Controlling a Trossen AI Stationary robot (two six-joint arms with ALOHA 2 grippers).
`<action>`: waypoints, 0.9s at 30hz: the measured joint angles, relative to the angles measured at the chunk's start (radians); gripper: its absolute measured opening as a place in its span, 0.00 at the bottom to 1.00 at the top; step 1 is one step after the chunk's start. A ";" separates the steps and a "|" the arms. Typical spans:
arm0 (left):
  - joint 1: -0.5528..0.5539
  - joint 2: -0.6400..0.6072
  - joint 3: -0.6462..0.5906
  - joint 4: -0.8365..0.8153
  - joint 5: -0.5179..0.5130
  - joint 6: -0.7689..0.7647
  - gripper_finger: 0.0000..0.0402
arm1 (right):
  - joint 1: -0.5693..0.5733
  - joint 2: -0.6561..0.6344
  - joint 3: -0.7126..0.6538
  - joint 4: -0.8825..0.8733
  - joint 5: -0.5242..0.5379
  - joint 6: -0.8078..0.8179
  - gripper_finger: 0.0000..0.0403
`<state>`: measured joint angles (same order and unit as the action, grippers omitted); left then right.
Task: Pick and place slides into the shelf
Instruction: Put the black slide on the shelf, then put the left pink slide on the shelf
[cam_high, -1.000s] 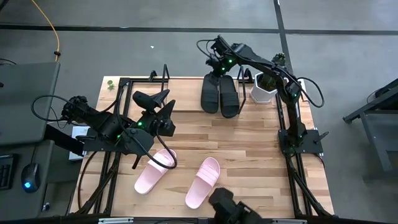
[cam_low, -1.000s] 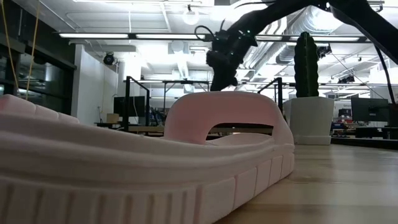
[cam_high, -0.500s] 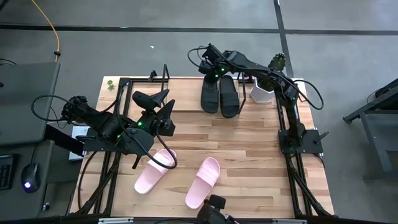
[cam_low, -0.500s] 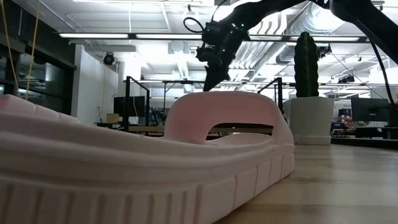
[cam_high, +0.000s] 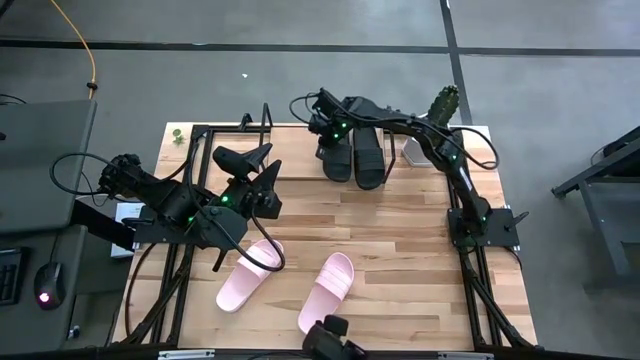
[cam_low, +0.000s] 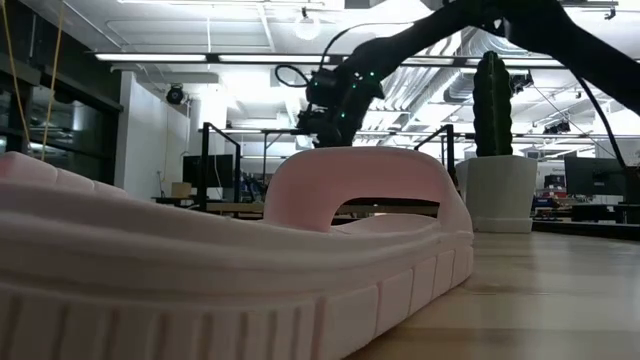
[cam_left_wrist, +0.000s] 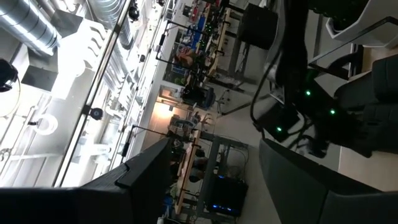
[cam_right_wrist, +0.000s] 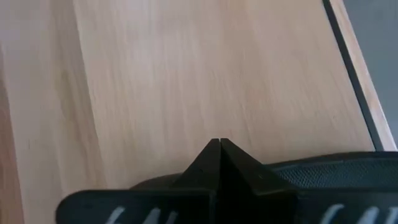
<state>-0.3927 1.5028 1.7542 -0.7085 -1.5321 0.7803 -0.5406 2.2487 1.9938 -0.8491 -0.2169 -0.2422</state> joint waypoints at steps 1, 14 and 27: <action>0.000 0.000 0.000 0.000 0.000 0.000 0.58 | -0.001 0.004 0.000 0.005 0.000 0.001 0.00; 0.000 0.000 0.000 0.000 0.001 -0.018 0.58 | 0.000 0.007 0.003 -0.099 0.080 0.060 0.00; 0.000 0.000 0.000 0.000 0.002 -0.029 0.58 | -0.001 0.012 -0.002 -0.013 -0.040 0.042 0.00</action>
<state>-0.3927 1.5028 1.7542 -0.7086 -1.5303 0.7517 -0.5413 2.2610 1.9919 -0.8619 -0.2570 -0.2001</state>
